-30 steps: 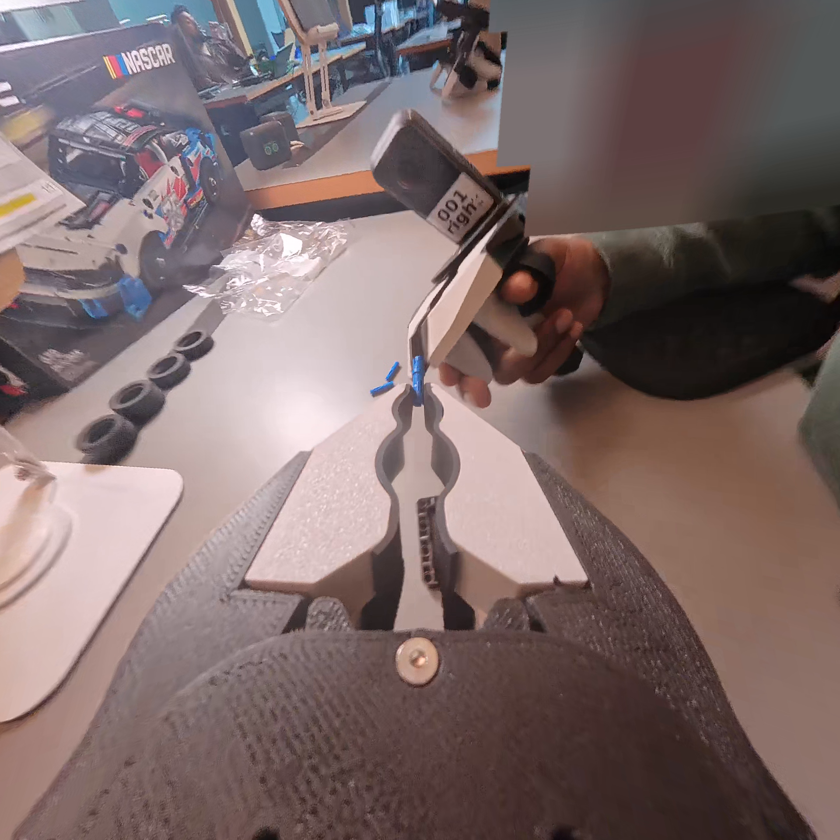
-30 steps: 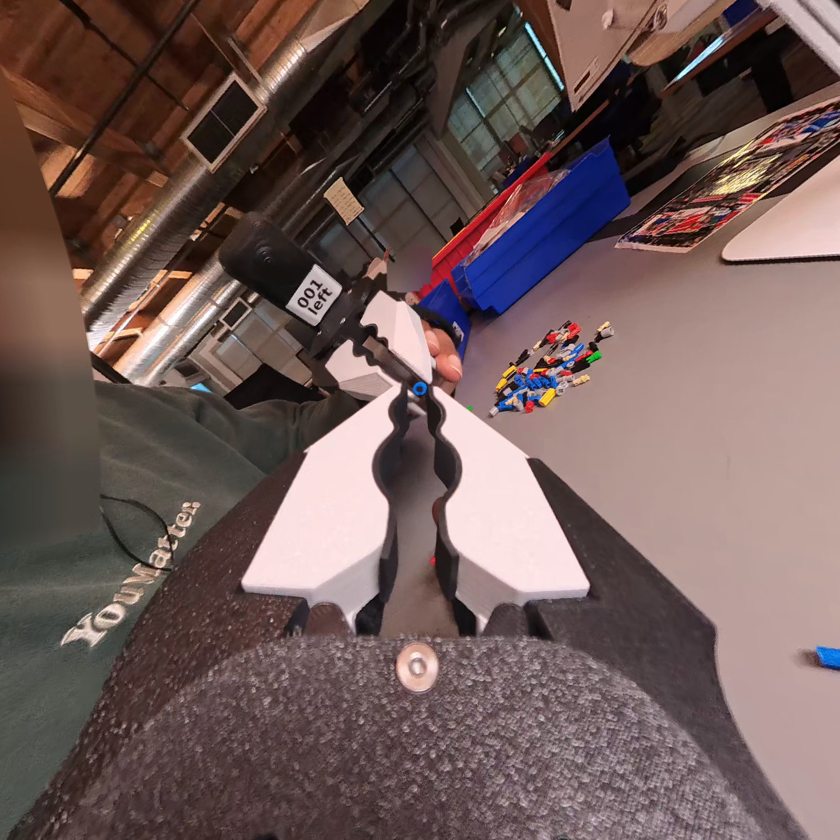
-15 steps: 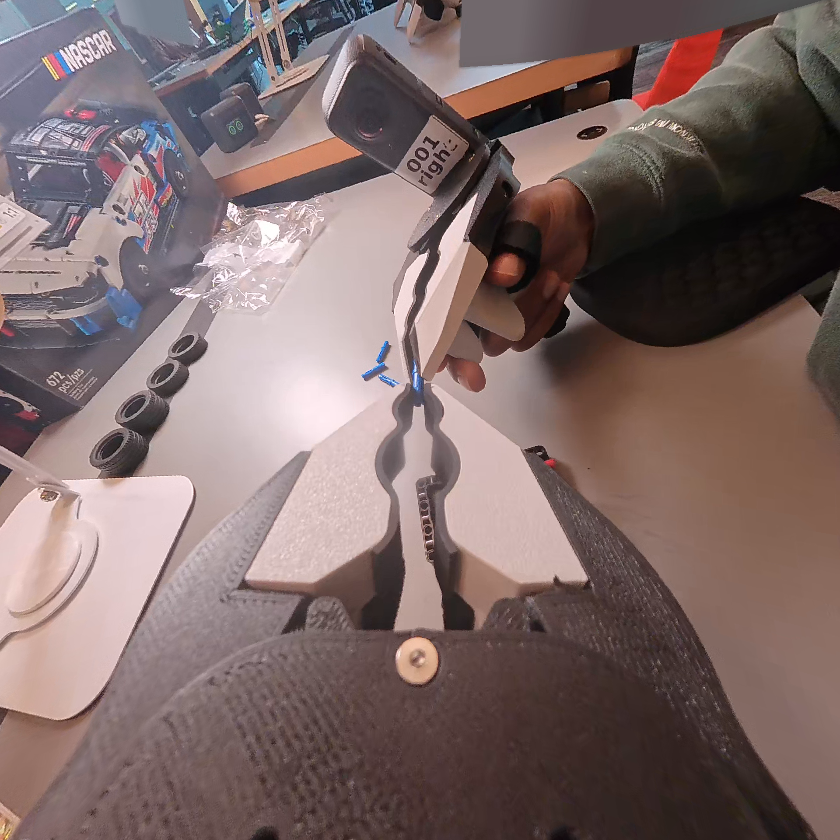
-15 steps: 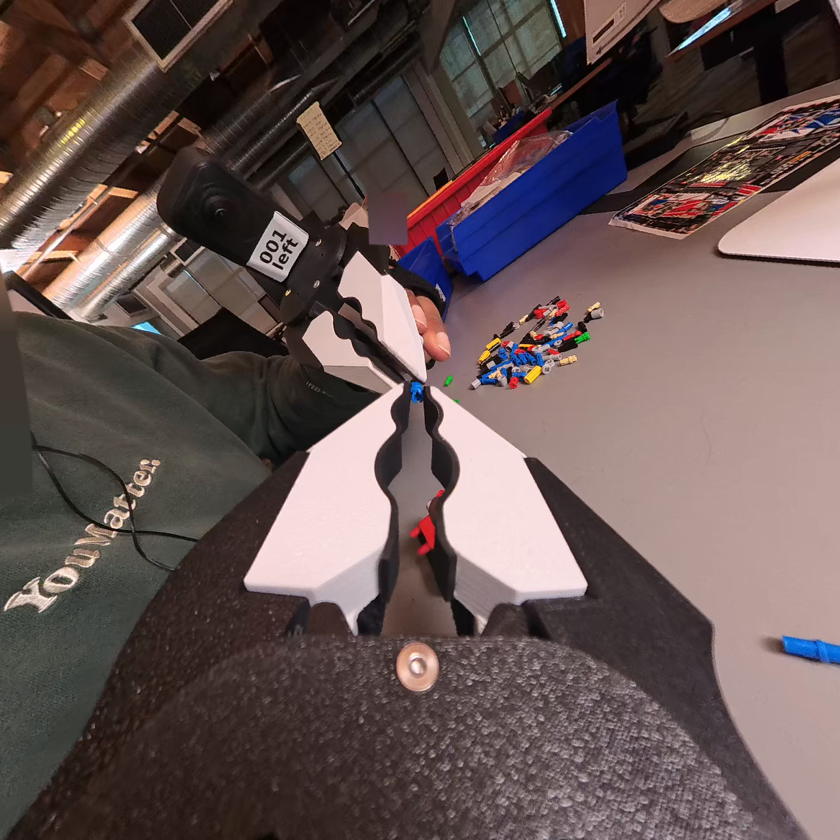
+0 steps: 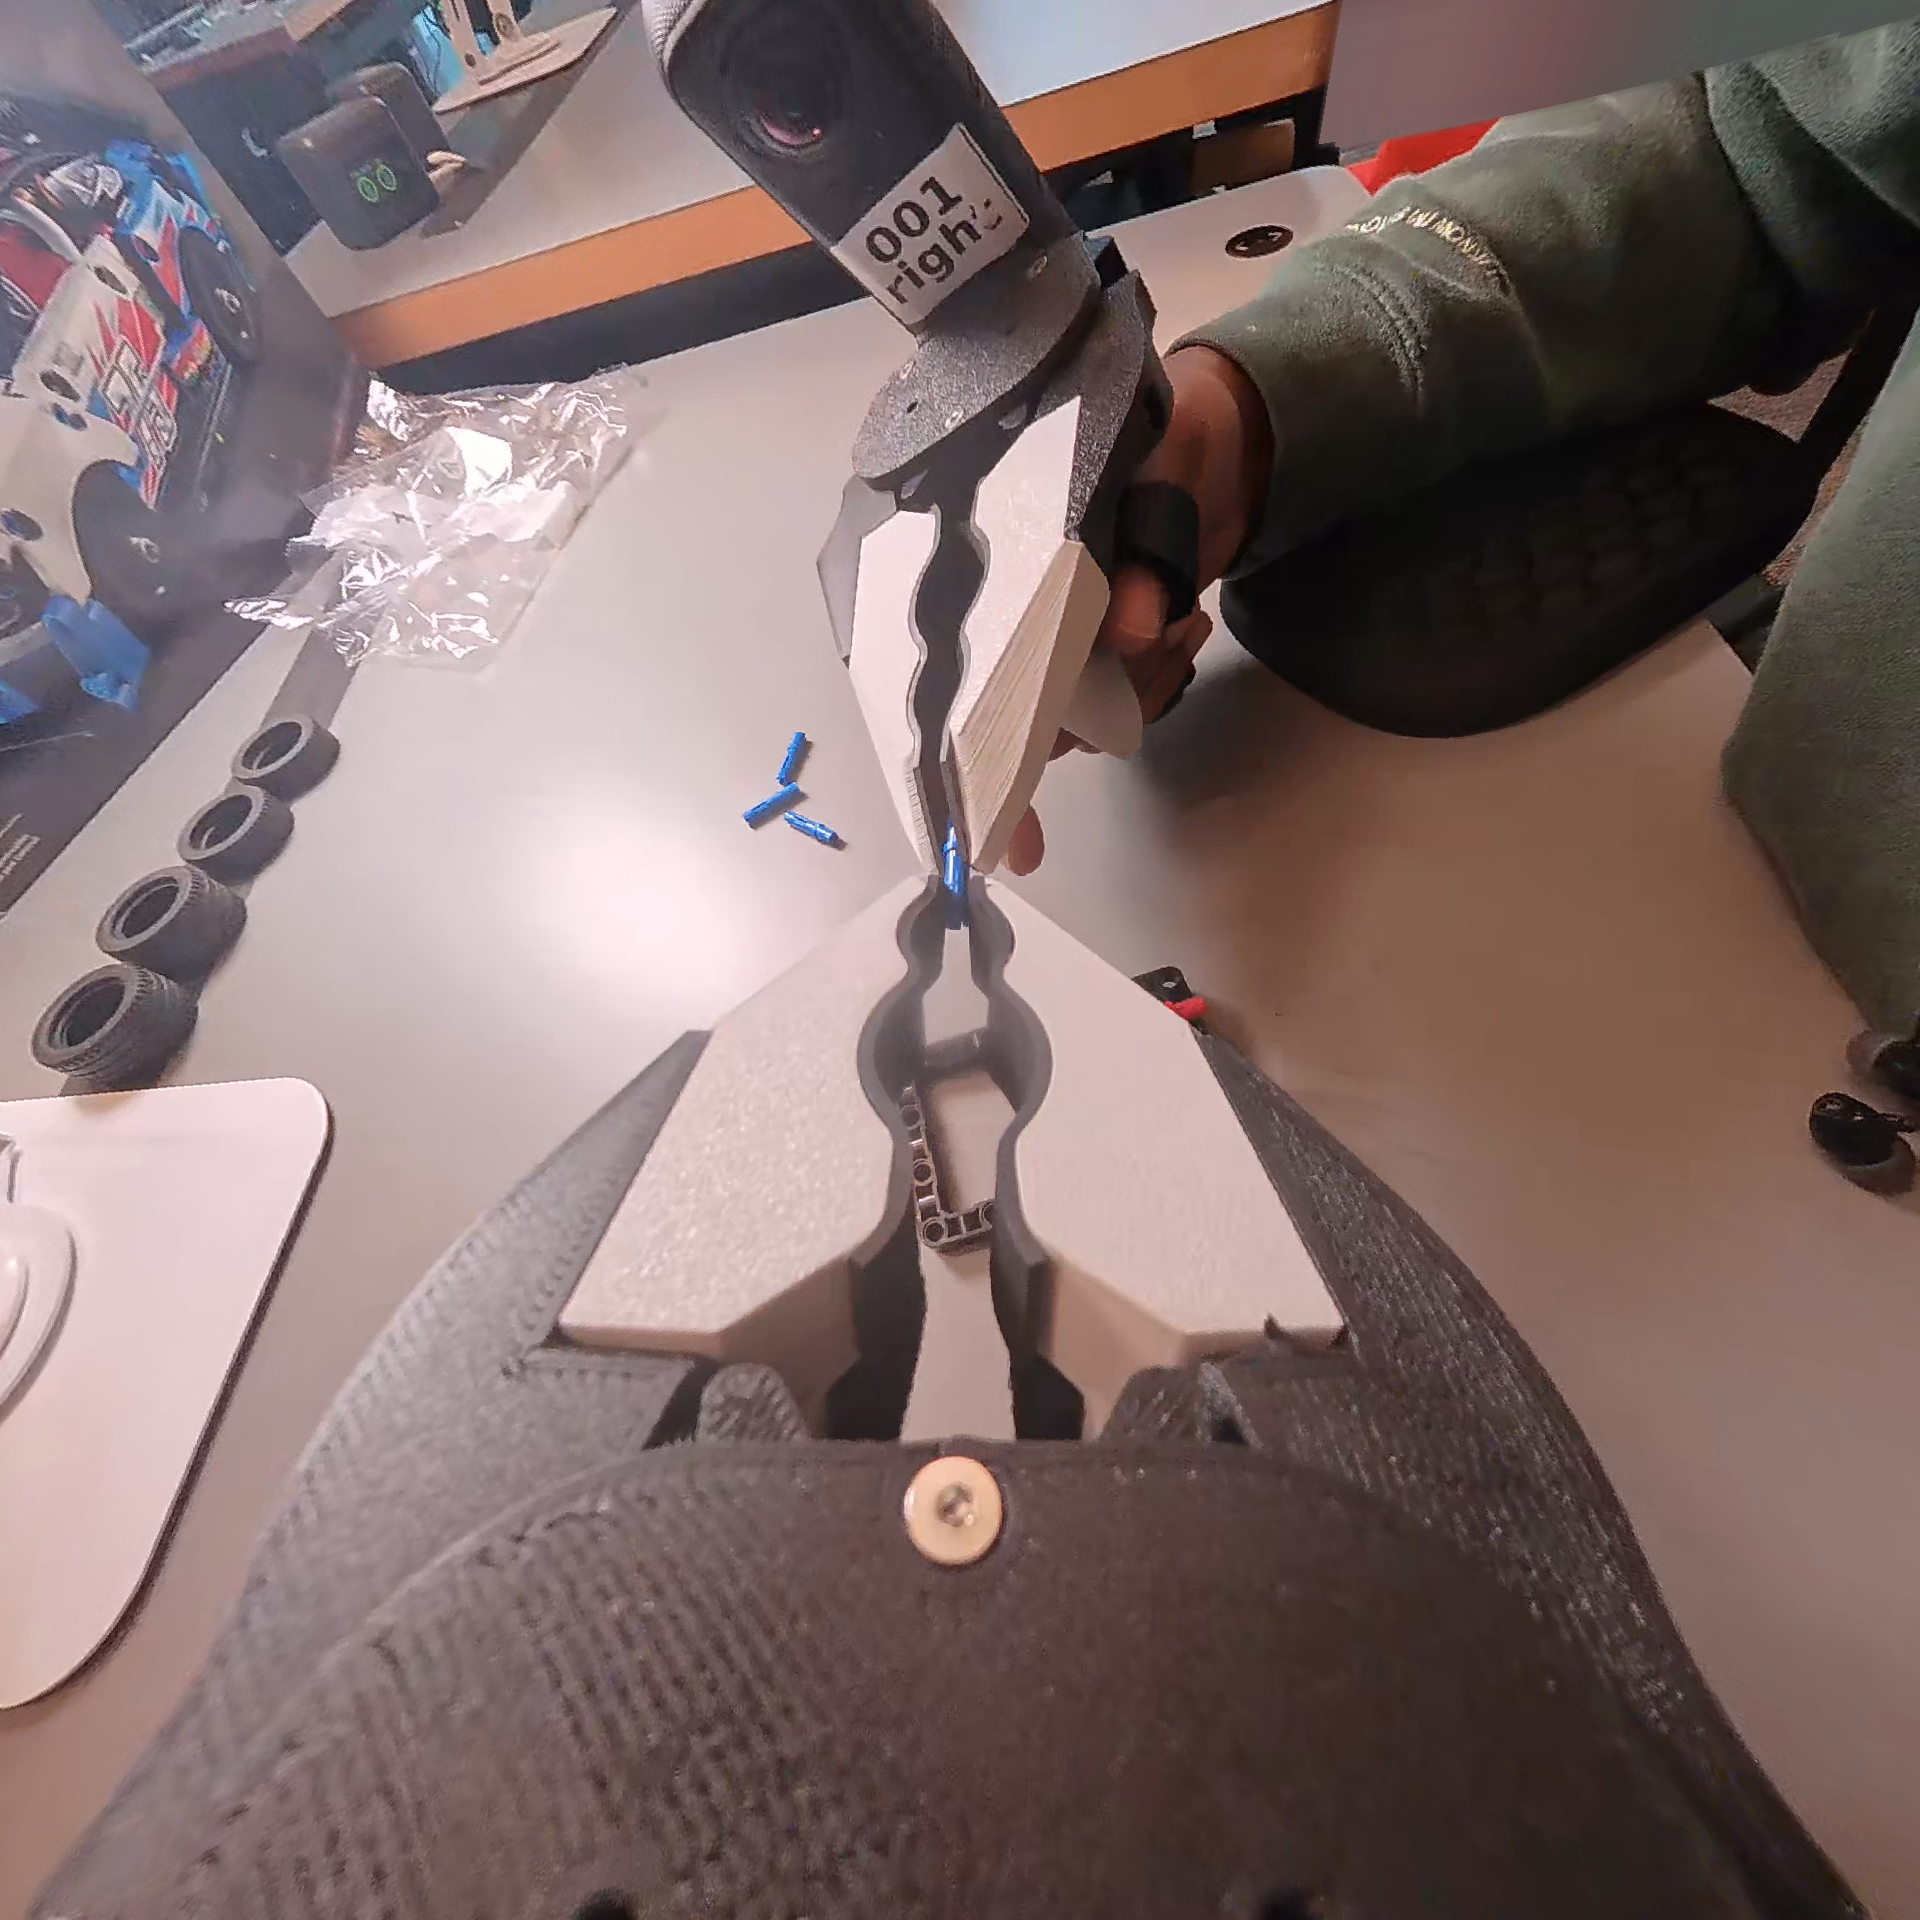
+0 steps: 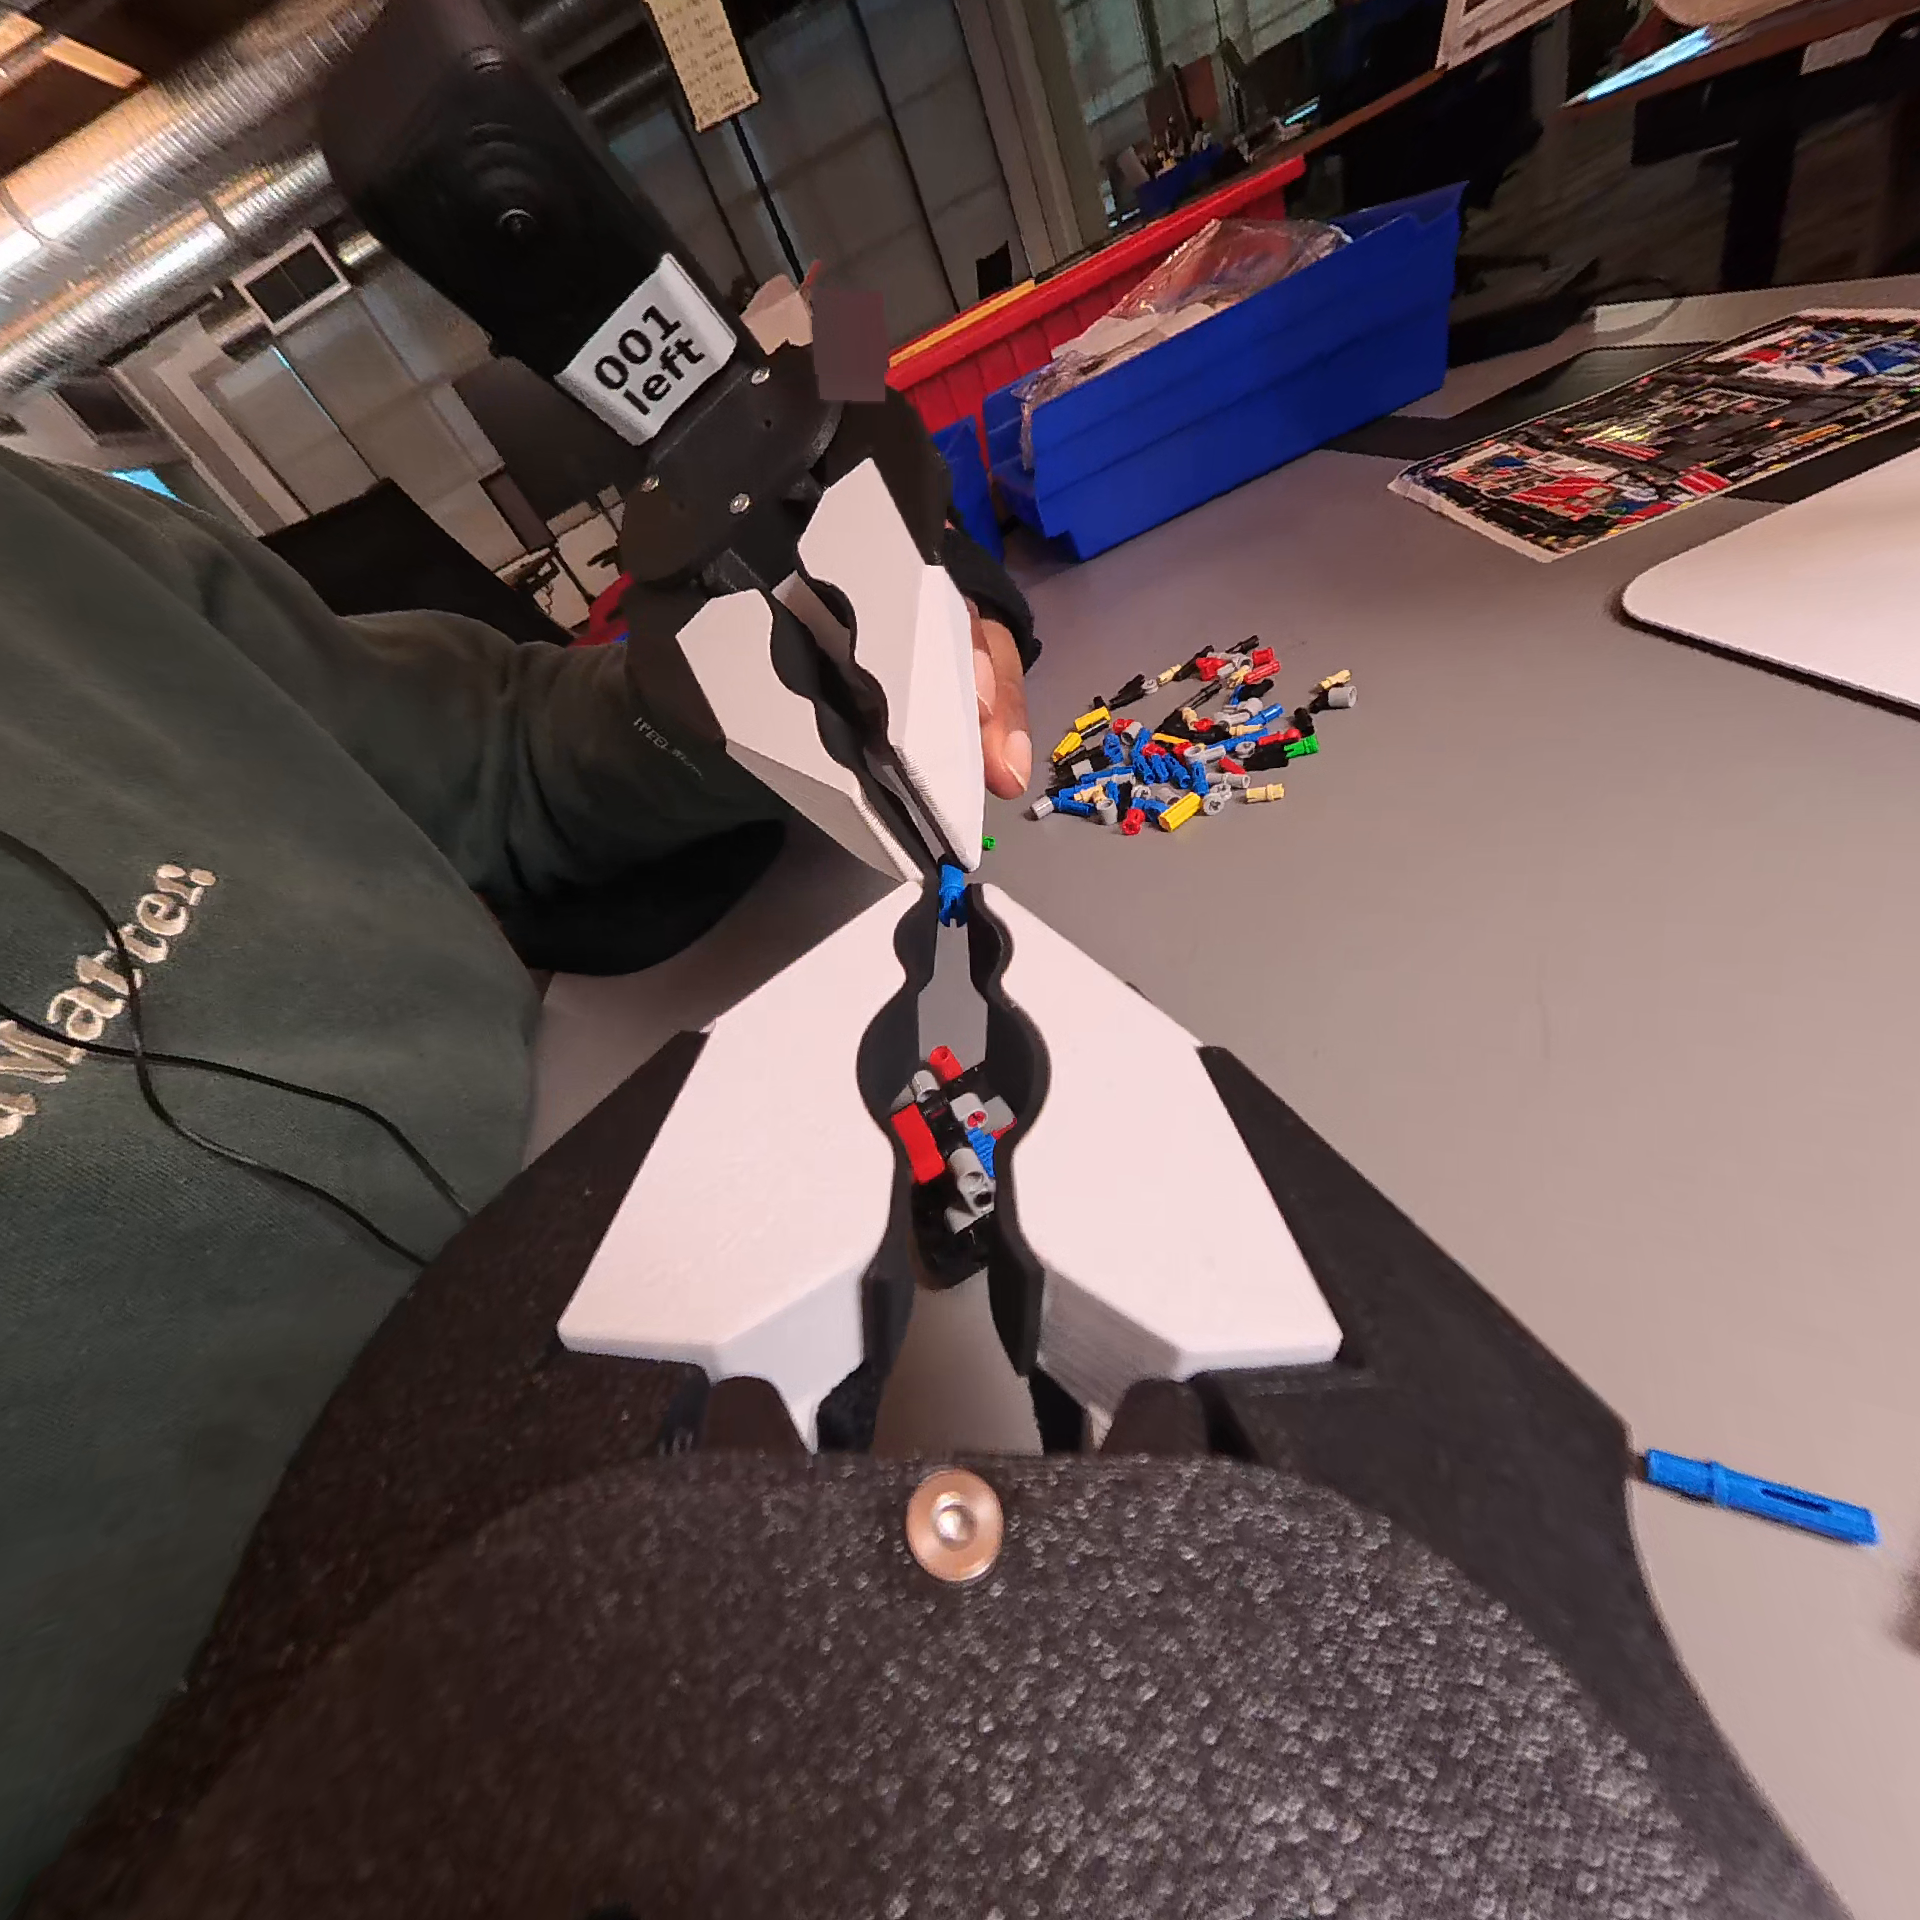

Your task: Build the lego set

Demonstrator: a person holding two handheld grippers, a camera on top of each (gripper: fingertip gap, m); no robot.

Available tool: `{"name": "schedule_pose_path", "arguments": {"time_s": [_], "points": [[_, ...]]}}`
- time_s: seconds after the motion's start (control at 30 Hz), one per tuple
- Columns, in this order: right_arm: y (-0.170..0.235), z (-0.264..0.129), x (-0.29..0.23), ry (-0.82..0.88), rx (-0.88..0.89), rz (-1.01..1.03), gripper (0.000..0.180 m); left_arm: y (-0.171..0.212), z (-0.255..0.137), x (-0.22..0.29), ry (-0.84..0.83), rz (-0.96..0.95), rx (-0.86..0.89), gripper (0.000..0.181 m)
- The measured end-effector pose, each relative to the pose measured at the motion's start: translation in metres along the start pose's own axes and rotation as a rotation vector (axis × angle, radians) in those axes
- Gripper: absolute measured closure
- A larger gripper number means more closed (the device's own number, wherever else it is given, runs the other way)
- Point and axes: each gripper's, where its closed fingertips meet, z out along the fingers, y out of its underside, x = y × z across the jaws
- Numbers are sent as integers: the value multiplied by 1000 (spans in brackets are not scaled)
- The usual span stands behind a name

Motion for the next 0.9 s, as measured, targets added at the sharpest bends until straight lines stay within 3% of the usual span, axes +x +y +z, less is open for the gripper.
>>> {"name": "schedule_pose_path", "arguments": {"time_s": [0.43, 0.5, 0.73, 0.9], "points": [[6, 3, 1, 62, -60, -166, 177, 7, 1, 3, 59, -80, -12, 178], [4, 0, 6, 87, -74, -170, 177, 12, 2, -4, 52, -157, -15, 162], [-12, -34, 36, 230, -50, -152, 178, 81, 24, -15, 53, -278, -374, 143], [-9, -40, 33, 227, -80, -176, 178, 90, 38, -14, 94, -313, -448, 162]]}}
